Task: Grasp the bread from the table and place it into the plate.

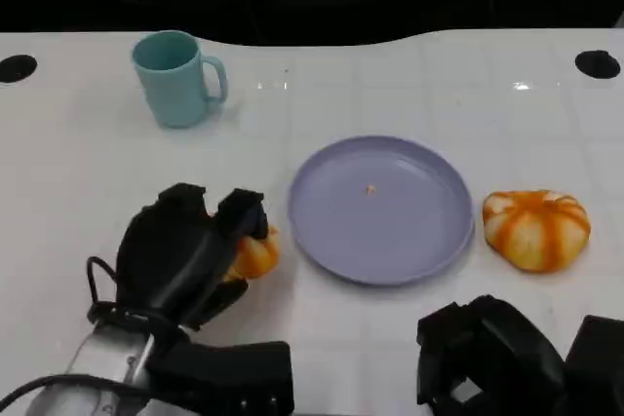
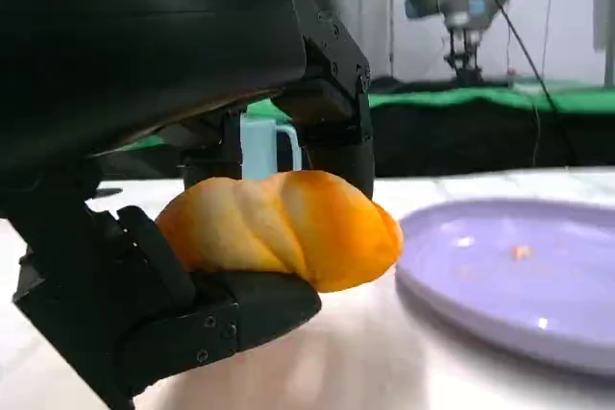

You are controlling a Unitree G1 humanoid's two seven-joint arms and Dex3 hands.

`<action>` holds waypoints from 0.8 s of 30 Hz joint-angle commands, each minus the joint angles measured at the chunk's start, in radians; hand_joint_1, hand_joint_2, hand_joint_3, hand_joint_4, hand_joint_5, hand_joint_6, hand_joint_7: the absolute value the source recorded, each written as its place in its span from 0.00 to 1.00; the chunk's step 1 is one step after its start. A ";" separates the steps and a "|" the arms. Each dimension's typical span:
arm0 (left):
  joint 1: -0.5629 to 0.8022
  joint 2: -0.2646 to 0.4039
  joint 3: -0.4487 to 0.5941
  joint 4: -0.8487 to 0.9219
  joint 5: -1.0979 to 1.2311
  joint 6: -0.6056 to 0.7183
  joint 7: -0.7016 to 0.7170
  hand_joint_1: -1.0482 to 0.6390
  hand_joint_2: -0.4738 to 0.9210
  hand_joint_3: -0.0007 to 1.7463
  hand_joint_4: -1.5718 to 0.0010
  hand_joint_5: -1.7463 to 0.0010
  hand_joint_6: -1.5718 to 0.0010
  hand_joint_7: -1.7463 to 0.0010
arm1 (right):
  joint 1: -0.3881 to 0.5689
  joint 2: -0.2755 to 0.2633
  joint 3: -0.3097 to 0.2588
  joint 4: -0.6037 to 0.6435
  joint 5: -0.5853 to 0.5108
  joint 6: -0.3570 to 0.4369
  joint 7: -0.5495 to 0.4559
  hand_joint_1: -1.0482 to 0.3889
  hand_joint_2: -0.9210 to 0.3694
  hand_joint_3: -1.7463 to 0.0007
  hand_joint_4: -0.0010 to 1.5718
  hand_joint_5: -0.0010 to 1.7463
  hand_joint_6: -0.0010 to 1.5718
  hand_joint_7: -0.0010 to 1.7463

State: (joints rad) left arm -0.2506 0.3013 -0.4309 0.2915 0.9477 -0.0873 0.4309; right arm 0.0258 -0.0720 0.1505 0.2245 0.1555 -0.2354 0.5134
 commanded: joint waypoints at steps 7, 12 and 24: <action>0.020 0.019 0.060 -0.090 -0.059 -0.075 0.065 0.49 0.61 0.81 0.42 0.00 0.56 0.00 | 0.014 -0.006 -0.009 -0.002 0.007 0.001 -0.001 0.00 0.61 0.33 1.00 0.71 1.00 0.55; -0.009 -0.003 0.076 -0.096 -0.108 -0.159 0.104 0.49 0.61 0.80 0.40 0.00 0.55 0.00 | 0.019 -0.009 -0.008 -0.013 0.009 0.015 0.001 0.00 0.62 0.32 1.00 0.71 1.00 0.54; -0.112 -0.109 0.058 -0.027 -0.196 -0.243 0.032 0.48 0.55 0.82 0.39 0.00 0.54 0.00 | 0.023 -0.012 -0.009 -0.016 0.015 0.012 0.006 0.00 0.61 0.33 0.99 0.73 1.00 0.54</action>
State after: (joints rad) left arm -0.3303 0.2048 -0.3673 0.2393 0.7776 -0.3181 0.4922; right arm 0.0407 -0.0762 0.1501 0.2163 0.1626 -0.2269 0.5162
